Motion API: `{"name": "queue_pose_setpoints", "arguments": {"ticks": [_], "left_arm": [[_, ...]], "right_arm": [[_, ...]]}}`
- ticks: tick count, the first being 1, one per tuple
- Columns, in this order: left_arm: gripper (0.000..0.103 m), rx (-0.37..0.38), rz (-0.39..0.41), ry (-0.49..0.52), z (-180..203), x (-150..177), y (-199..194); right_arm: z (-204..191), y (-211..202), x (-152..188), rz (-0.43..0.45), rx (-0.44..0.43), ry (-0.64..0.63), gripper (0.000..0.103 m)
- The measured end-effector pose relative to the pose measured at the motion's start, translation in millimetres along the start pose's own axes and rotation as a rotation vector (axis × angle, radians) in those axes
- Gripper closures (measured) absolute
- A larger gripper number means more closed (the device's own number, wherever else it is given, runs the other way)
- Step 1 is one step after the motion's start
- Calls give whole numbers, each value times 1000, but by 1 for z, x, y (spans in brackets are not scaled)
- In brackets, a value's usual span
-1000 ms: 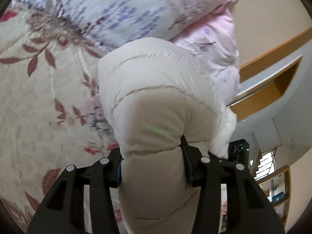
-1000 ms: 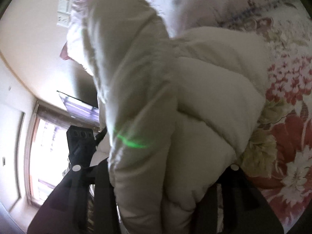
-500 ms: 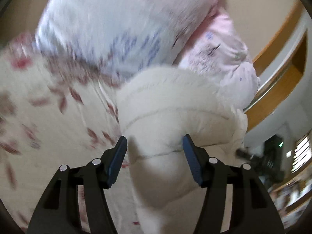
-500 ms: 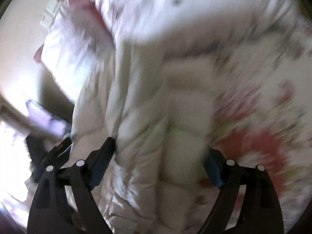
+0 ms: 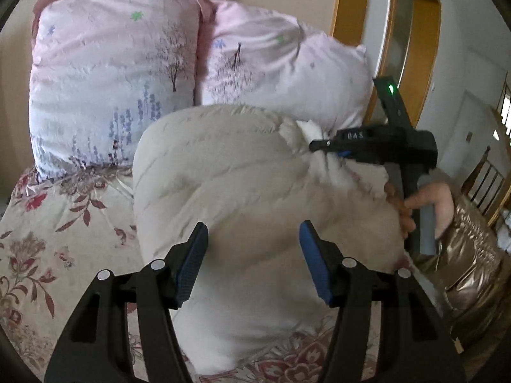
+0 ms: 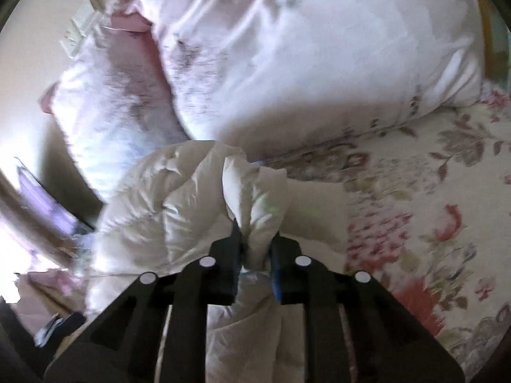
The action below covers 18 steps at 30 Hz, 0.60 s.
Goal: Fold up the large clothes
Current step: 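Lower the rolled jacket onto the bedspread and open both grippers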
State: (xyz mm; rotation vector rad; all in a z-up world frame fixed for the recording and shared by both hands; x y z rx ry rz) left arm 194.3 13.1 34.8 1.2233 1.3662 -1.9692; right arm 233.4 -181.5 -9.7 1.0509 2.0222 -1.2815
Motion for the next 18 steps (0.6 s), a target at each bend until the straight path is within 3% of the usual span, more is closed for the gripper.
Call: {"name": "queue_pose_setpoints", "arguments": {"ticks": [9,12,14,18], "left_arm": [[42,17,-60,-51,-8,9,30],[42,15,-49,-82,-9,7,30],[42,16,-23,-74,-7,5,19],[40,-30,25,-66,-11,5,-4]], "right_arm": [[28,39,17,-90,109,73,86],[32,38,19,-106,110,80,76],[31,20,17,-56,141,40,58],[16,-30,19,62,92,-22,55]]}}
Point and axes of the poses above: each gripper's, at about its wrist camera, not at the fingertips, and y roughly the way its jaws point, z to its right, x to its underside, the point moved 6 cm from there along y, roughly the way its jaws point, and after that the axes turned 4 degrees about z, right-handed, at the moved point
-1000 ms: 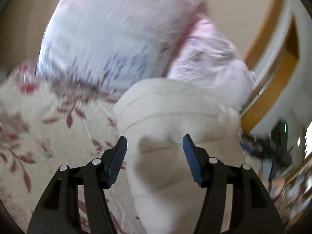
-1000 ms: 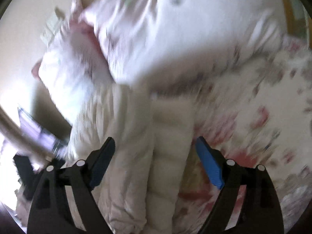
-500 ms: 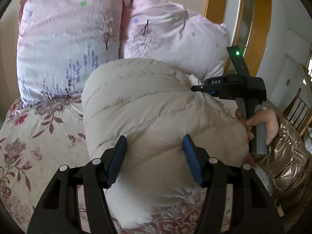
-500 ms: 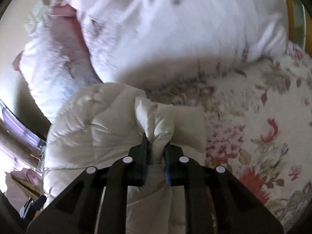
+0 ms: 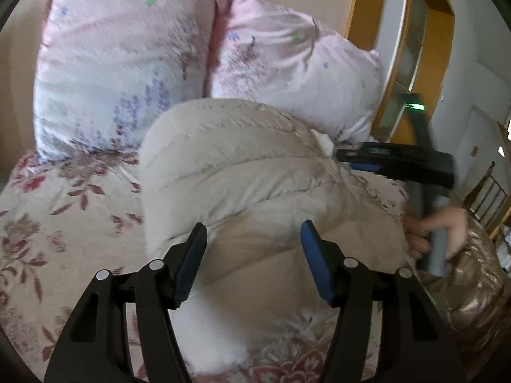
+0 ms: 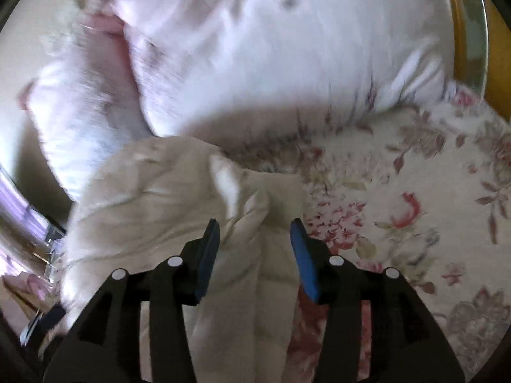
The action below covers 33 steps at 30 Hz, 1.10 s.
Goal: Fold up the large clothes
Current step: 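Lower the rolled jacket onto the bedspread and open both grippers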
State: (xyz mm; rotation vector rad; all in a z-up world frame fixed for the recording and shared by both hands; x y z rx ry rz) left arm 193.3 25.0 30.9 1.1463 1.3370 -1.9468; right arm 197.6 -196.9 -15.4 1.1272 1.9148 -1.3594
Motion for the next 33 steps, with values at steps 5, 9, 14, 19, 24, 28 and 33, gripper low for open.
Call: {"name": "queue_pose_setpoints", "arguments": {"ticks": [5,9,14,19,24,28,33], "left_arm": [[39,-64,-1,-23,-12,6,-7],[37,-85,-41,-16,-14,14,3],[34,-95,-45,1,-11,17,8],[15,-62,-5,6,-5,22,-13],[4,-65,12,6,2,33,-23],[4,-73,-6,-28,2,41,-23],[1,-163,-22,-40,-1,53,-30]], "right_arm": [[-39,-42,32,10,-124,-131,56],[-47,-13,58,-112,-60,-188,58],[-35,4,62,-147,-57,-115,57],[-46,-45,67,-49,-132,-172,57],[-51,-74,91,-38,-163,-197,57],[-49,-57,111,-94,-72,-247,59],[-45,-44,117,-100,-44,-237,59]]}}
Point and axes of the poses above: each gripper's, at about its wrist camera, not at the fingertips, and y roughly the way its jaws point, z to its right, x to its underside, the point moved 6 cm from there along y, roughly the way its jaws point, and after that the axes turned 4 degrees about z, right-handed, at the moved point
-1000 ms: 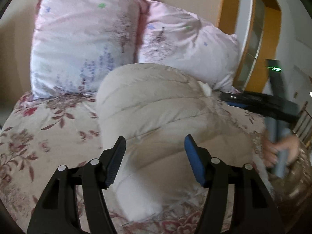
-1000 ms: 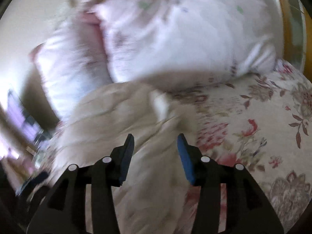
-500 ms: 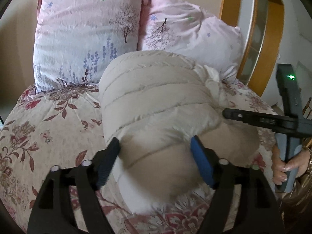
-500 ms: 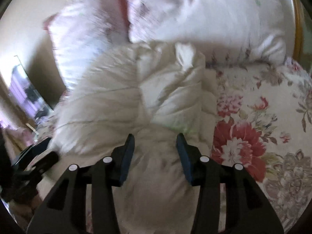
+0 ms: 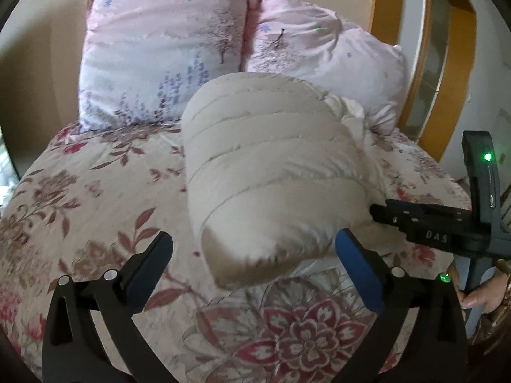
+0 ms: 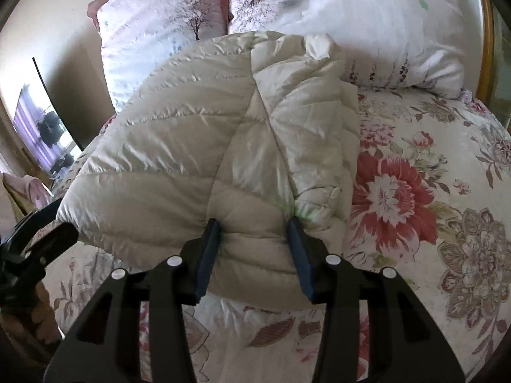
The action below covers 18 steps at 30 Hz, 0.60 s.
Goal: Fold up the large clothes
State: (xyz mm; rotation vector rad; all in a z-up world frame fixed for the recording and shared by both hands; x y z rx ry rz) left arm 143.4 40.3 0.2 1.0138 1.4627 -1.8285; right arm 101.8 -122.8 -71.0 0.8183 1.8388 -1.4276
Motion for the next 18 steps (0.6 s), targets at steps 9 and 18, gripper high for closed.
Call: {"name": "queue_pose_setpoints", "arguments": {"ticks": [9,18], "left_arm": [[1,-145,-68,-17,-11,25,2],[1,-209,-106,-22,-17,43,-3]], "right_arm": [[-1,-3,3,5,28,14,47],[-10,-41,3,104,161,-21,2]]}}
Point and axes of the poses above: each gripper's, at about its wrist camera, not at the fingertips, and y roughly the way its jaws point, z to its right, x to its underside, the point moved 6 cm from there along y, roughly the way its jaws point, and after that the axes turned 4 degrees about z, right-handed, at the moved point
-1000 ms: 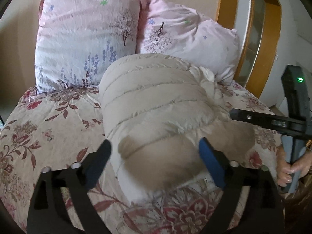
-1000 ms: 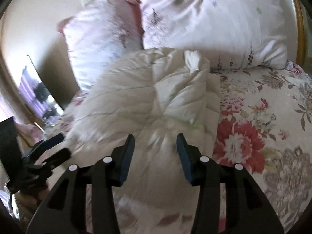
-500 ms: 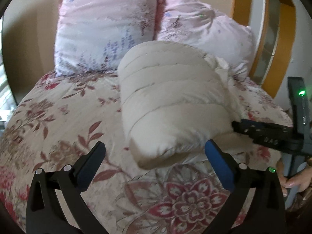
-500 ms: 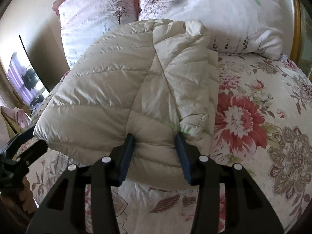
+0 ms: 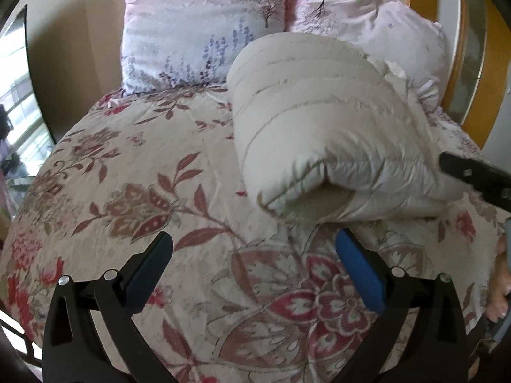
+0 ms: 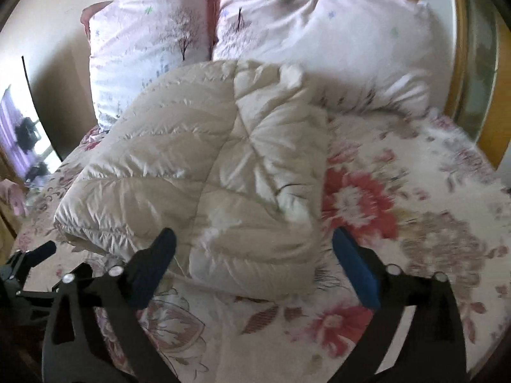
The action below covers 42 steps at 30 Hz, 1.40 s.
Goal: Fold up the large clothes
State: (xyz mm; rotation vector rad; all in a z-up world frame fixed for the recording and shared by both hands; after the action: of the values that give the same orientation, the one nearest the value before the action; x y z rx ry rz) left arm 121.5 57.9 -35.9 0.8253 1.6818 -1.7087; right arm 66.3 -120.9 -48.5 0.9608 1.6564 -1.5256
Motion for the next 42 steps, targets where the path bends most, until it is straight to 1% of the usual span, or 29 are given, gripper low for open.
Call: {"name": "queue_pose_setpoints", "arguments": {"ticks": [3,4,5,7,8,10,13,16,18,26,42], "left_arm": [[1,2,-7,-7,-1,4,-3],[1,11,-9,-13,-1,5,-4],[1,18,-11,-16,-1,5,-5],[1,29,-21,-20,-1,6,-6],[1,31,-25,-19,-1,7,-6],[1,27,-33,-9,1,8,-6],[1,38,-40,-4,5,9,-8],[1,39,-49,4,8,10,-8],[1,39,-52,9,10,10,-9],[1,31,-81,11,10,14,-4],[1,45,-98,10,10,17,-1]], "right_arm": [[7,-18,5,19,50,52,2],[10,-23,6,23,46,81,2],[12,-26,11,12,19,114,2],[12,-24,19,-50,-16,129,2],[10,-22,26,-88,-23,126,2],[8,-18,37,-135,-1,105,2],[0,-10,55,-213,43,36,2],[-6,-7,63,-243,65,-2,2],[-7,-6,66,-250,73,-19,2],[-6,-5,69,-262,72,-19,2],[-3,-2,69,-262,81,-16,2]]}}
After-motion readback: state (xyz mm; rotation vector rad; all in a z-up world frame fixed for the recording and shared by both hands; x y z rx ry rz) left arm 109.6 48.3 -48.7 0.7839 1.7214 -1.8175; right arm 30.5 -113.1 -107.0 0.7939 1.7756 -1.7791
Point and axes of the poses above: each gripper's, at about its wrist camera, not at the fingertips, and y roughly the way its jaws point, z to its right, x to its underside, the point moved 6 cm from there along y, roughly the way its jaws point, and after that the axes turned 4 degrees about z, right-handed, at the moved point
